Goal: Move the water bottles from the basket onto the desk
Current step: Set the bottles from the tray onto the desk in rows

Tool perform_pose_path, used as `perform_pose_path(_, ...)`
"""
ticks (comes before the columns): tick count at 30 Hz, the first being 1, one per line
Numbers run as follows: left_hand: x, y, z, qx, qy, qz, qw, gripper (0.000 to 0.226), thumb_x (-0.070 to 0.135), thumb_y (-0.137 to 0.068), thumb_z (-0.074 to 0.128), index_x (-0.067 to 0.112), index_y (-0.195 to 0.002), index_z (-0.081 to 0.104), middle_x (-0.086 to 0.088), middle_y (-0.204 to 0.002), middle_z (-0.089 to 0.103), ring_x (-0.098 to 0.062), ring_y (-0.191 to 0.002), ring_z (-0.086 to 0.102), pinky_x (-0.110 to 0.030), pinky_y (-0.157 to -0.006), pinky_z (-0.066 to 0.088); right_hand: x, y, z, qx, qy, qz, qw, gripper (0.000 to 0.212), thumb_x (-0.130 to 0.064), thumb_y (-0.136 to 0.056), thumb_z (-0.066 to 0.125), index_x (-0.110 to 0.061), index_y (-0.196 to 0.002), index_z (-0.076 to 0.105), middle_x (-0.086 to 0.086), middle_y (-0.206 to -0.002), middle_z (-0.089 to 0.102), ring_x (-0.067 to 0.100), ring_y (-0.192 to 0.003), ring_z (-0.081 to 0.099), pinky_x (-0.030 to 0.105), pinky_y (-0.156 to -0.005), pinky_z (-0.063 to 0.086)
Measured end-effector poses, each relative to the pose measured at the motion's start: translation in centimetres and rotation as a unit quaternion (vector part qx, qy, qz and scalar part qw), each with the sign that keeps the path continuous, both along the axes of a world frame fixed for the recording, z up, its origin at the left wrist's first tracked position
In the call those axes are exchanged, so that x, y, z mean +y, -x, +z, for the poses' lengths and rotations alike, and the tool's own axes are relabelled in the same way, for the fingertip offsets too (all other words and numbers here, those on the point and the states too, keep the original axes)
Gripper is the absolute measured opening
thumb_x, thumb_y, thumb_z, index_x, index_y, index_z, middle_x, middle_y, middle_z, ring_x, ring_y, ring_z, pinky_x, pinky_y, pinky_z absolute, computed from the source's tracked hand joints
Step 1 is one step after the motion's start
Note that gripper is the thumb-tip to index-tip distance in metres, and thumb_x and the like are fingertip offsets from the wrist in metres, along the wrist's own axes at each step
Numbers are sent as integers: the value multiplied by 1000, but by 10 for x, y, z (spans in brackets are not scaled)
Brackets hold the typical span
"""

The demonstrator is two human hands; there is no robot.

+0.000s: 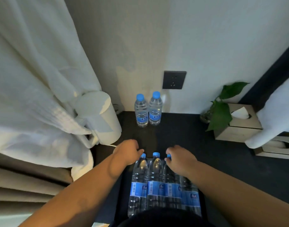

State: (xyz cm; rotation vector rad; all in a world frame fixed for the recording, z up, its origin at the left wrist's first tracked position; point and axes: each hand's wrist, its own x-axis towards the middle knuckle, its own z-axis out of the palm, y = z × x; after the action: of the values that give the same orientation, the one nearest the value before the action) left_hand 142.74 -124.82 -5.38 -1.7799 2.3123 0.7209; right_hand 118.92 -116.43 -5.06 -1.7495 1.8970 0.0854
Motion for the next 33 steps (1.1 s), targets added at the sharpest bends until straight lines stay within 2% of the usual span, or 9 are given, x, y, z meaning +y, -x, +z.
perform_pose_path(5,29,0,-20,0,-26,13,1000,38,59,-92,53,23,-96,61,-2,-99,68,-23,-94,66,-33,-71,44,-1,-26,0,8,2,14,1000,42,-48,-102,54,-25,-138,57,0,-126,59,22,-113,60,40,-90,54)
perform_pose_path(9,29,4,-22,0,-49,23,999,36,60,-92,49,24,-95,54,-5,-104,68,-24,-92,64,-36,-73,48,-7,-43,-4,31,-19,6,999,37,-49,-104,49,-19,-124,59,-1,-102,62,20,-92,62,36,-72,50)
perform_pose_path(13,23,11,-24,-12,-66,41,997,42,61,-93,51,21,-106,59,-5,-108,66,-25,-98,65,-38,-79,52,-19,-58,-5,76,-30,-4,997,41,-51,-105,44,-18,-121,60,3,-108,66,24,-97,65,37,-74,52)
perform_pose_path(16,21,17,-26,-6,-79,68,995,47,60,-92,56,18,-110,64,-4,-101,66,-25,-95,65,-37,-76,51,-29,-73,-7,96,-67,-31,993,37,-53,-103,50,-20,-112,63,0,-98,64,22,-88,62,37,-73,51)
perform_pose_path(19,19,22,-26,1,-90,87,992,43,59,-90,61,18,-103,64,-5,-97,66,-26,-92,66,-36,-72,48,-40,-85,-12,133,-105,-53,984,24,-43,-99,62,-19,-98,67,0,-87,64,21,-79,63,37,-69,51)
perform_pose_path(22,18,20,-24,15,-99,93,991,37,54,-90,62,17,-87,60,-6,-85,63,-25,-84,65,-34,-66,46,-47,-85,-8,139,-140,-60,978,25,-41,-96,66,-20,-84,63,1,-85,66,22,-76,62,38,-74,55)
perform_pose_path(27,9,19,-7,7,-144,75,987,41,49,-89,66,12,-74,60,-8,-76,61,-25,-77,63,-33,-63,44,-58,-75,12,92,-156,-38,983,17,-29,-94,65,-14,-85,66,7,-90,68,25,-82,66,35,-78,56)
perform_pose_path(30,8,18,1,-1,-151,63,987,38,48,-87,66,15,-70,59,-7,-72,59,-19,-66,58,-29,-54,38,-57,-75,21,117,-155,-25,981,17,-31,-91,67,-16,-83,64,5,-88,66,25,-77,63,38,-76,55)
perform_pose_path(33,11,13,0,-18,-148,49,988,39,49,-90,61,15,-71,59,-9,-77,61,-22,-72,61,-31,-60,42,-47,-78,13,144,-194,-13,970,28,-43,-93,67,-18,-83,58,3,-89,63,23,-72,57,40,-72,50)
